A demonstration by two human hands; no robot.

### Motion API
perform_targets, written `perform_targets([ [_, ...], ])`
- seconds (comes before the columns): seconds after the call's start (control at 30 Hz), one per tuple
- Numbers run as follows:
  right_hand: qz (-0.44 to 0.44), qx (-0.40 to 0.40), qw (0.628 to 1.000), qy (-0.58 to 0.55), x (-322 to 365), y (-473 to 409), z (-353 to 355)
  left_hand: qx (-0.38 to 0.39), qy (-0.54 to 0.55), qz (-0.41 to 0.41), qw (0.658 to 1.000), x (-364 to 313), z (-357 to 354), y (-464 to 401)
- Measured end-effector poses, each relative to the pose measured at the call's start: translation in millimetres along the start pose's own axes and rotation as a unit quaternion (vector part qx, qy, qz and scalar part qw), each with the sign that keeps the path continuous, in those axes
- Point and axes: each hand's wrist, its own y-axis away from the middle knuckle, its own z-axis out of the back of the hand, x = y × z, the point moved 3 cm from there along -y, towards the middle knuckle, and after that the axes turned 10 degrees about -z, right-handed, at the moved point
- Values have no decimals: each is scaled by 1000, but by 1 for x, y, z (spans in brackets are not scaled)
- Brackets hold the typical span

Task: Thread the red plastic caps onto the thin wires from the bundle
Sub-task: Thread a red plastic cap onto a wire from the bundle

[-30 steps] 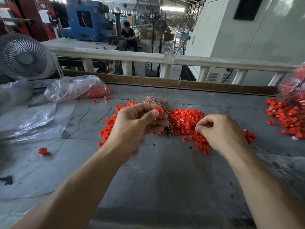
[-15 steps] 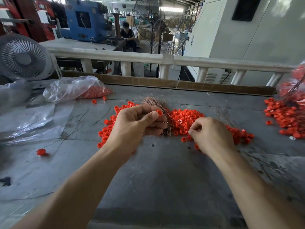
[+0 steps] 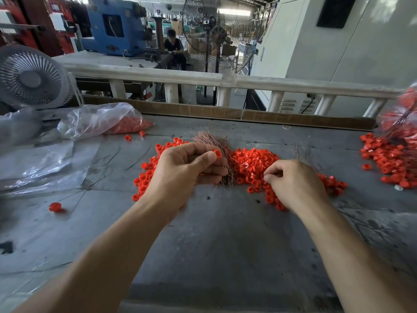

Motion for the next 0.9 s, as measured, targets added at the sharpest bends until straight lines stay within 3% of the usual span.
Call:
perform_targets([
  [0.4,10,9,999,41,8,5,0,0,0,3,1000,-1,0,1],
  [0.57,14,-28,999,12,10,6,4,-4,-5,4,1000,-1,0,1],
  [0.9,58,16,998,-18,13,8,-1,-4,-10,6,1000,-3,-1,2],
])
